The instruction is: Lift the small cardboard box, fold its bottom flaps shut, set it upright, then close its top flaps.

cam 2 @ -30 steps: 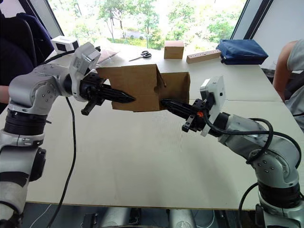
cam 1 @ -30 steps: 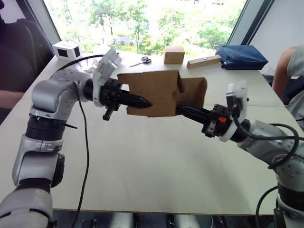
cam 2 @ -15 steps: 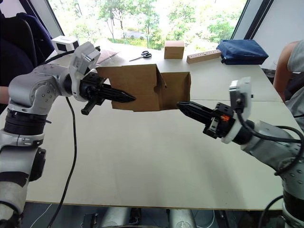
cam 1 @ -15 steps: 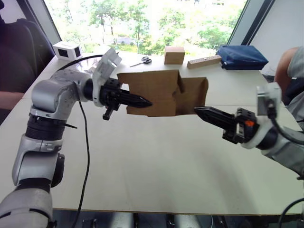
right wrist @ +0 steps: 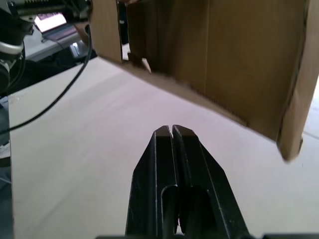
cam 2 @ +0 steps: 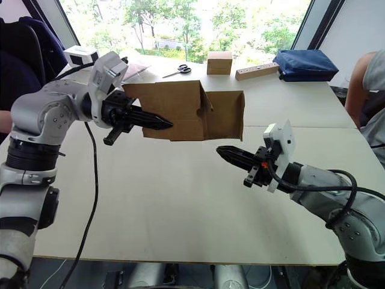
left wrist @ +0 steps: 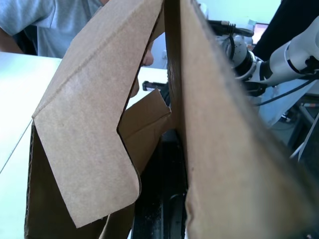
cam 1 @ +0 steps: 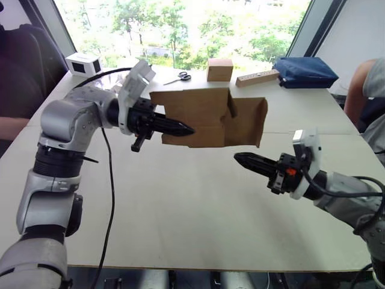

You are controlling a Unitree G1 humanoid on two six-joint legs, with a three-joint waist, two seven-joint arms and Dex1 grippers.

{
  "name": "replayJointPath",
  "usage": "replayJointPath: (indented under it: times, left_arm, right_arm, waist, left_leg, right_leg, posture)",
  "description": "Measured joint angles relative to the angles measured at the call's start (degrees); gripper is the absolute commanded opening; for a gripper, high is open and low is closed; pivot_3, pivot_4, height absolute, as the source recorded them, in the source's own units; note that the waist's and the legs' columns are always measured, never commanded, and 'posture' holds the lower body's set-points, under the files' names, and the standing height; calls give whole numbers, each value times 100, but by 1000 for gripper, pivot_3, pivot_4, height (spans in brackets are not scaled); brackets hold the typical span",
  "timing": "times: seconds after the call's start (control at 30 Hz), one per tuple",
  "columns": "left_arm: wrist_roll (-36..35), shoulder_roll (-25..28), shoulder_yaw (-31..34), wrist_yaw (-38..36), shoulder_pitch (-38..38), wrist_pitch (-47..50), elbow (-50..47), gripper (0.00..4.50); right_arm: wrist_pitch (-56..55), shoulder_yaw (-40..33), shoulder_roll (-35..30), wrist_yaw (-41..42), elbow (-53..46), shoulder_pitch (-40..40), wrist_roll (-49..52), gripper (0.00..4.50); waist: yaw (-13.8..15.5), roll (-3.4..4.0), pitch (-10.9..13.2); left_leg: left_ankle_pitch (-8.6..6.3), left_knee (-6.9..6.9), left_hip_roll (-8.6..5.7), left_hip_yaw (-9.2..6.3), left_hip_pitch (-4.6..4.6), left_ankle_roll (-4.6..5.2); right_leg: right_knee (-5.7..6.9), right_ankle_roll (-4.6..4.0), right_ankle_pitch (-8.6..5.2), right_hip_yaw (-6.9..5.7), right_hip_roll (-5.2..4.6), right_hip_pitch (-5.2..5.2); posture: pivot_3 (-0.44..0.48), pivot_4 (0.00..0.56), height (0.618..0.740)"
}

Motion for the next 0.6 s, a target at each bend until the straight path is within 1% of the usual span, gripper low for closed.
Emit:
replayJointPath:
  times: [0.23, 0.6]
  left_arm:
    - [1, 2, -3, -24, 3, 16, -5, 0]
    - [-3, -89, -20, -56, 90, 23, -76, 0]
  right_arm:
    - [4, 36, 166, -156, 20, -314, 158, 50]
    - [-11, 183, 428, -206, 42, -528, 231, 50]
  waist:
    - [-1, 0, 0]
    - [-2, 0, 0]
  left_leg:
    - [0, 0, 0, 0, 0, 0]
    - [0, 1, 0, 0, 0, 0]
  right_leg:
    - [0, 0, 0, 0, 0, 0]
    - [2, 0, 0, 0, 0, 0]
  posture:
    - [0, 150, 740]
    - [0, 150, 740]
